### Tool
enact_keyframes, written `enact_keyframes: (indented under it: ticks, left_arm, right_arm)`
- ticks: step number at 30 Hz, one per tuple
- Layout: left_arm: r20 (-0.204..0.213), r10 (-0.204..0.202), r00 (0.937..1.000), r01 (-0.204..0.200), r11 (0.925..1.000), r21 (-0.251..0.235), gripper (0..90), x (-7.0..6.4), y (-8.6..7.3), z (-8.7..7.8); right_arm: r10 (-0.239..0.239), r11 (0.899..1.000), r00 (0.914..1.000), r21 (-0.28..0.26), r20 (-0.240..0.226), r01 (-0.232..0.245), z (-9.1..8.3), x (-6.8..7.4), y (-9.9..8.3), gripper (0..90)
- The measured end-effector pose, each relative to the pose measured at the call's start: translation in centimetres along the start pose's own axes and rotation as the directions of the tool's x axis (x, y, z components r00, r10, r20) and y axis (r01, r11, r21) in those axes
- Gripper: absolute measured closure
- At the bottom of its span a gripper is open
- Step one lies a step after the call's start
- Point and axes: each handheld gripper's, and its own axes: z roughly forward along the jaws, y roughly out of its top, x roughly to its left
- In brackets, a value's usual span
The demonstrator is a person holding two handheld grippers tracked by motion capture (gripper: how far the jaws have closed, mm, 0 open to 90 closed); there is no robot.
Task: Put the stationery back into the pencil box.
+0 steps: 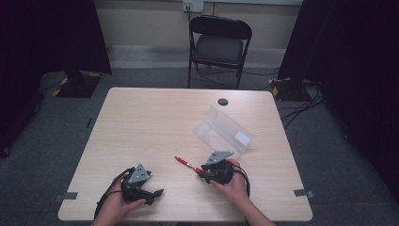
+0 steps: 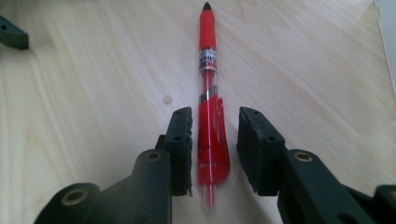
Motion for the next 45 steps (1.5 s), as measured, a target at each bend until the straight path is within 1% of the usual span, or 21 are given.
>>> enact_keyframes:
  ticks: [1,3,4,7,9,12,16,18,21,23,25,30,34,38,40,41,44,45]
  left_arm:
    - [0.000,0.000,1.0000,0.000,1.0000,0.000,15.4,0.0,0.0,0.0]
    - [0.000,0.000,1.0000,0.000,1.0000,0.000,15.4,0.0,0.0,0.0]
    - [0.000,0.000,1.0000,0.000,1.0000,0.000,15.4,0.0,0.0,0.0]
    - [0.000,0.000,1.0000,0.000,1.0000,0.000,15.5,0.0,0.0,0.0]
    - [0.000,0.000,1.0000,0.000,1.0000,0.000,15.4,0.0,0.0,0.0]
    - [0.000,0.000,1.0000,0.000,1.0000,0.000,15.4,0.0,0.0,0.0]
    - [0.000,0.000,1.0000,0.000,1.0000,0.000,15.4,0.0,0.0,0.0]
    - [0.000,0.001,1.0000,-0.001,1.0000,0.000,15.4,0.0,0.0,0.0]
    - [0.000,0.001,1.0000,-0.001,1.0000,0.000,15.4,0.0,0.0,0.0]
    - [0.000,0.000,1.0000,0.000,1.0000,0.000,15.4,0.0,0.0,0.0]
    - [0.000,0.000,1.0000,0.000,1.0000,0.000,15.4,0.0,0.0,0.0]
    - [0.000,0.001,1.0000,-0.001,1.0000,0.000,15.4,0.0,0.0,0.0]
    - [0.001,0.000,1.0000,0.000,1.0000,0.000,15.4,0.0,0.0,0.0]
    - [0.000,0.000,1.0000,0.000,1.0000,0.001,15.4,0.0,0.0,0.0]
    - [0.000,0.001,1.0000,-0.001,1.0000,0.001,15.5,0.0,0.0,0.0]
    - [0.001,0.001,1.0000,-0.001,1.0000,0.001,15.5,0.0,0.0,0.0]
    - [0.001,0.002,1.0000,-0.002,1.0000,0.001,15.4,0.0,0.0,0.0]
    - [0.001,0.002,1.0000,-0.002,1.0000,0.001,15.5,0.0,0.0,0.0]
  right_arm:
    - [0.004,1.000,1.0000,-0.004,0.000,-0.004,0.3,0.0,0.2,62.6]
    - [0.009,1.000,0.9999,-0.015,-0.013,-0.009,0.8,0.0,0.6,63.1]
    - [0.001,1.000,0.9999,-0.020,-0.013,-0.001,1.1,0.0,0.8,63.0]
    - [0.006,1.000,0.9999,-0.014,-0.012,-0.006,1.7,0.0,1.4,60.7]
    - [0.017,1.000,0.9997,-0.018,-0.020,-0.018,2.0,0.0,1.6,60.8]
    - [0.017,1.000,0.9997,-0.024,-0.018,-0.018,2.4,0.0,1.9,62.4]
    - [0.004,1.000,0.9999,-0.022,-0.012,-0.004,2.5,0.1,2.0,79.0]
    - [0.012,1.000,0.9999,-0.021,-0.011,-0.012,2.5,0.2,2.1,79.3]
    - [0.018,1.000,0.9998,-0.020,0.000,-0.018,2.4,0.3,2.0,79.7]
    - [0.022,1.000,0.9997,-0.005,0.008,-0.022,2.1,0.3,1.9,79.8]
    - [0.021,1.000,0.9998,-0.001,0.007,-0.021,1.7,0.1,1.6,79.8]
    - [0.047,0.999,0.9988,-0.002,0.010,-0.047,0.6,-0.4,0.6,79.9]
    - [0.047,0.999,0.9986,0.014,0.023,-0.047,0.1,-0.5,0.4,80.0]
    - [0.044,0.999,0.9989,0.018,0.018,-0.045,0.1,-0.6,0.4,80.0]
    - [0.057,0.998,0.9984,0.017,0.006,-0.057,0.0,-0.7,0.4,80.0]
    - [0.057,0.998,0.9983,0.017,0.008,-0.057,-0.1,-0.7,0.4,80.0]
    - [0.068,0.998,0.9977,0.002,-0.001,-0.068,-0.4,-1.0,0.5,80.0]
    - [0.070,0.998,0.9975,0.001,0.007,-0.070,-0.5,-1.0,0.5,80.0]
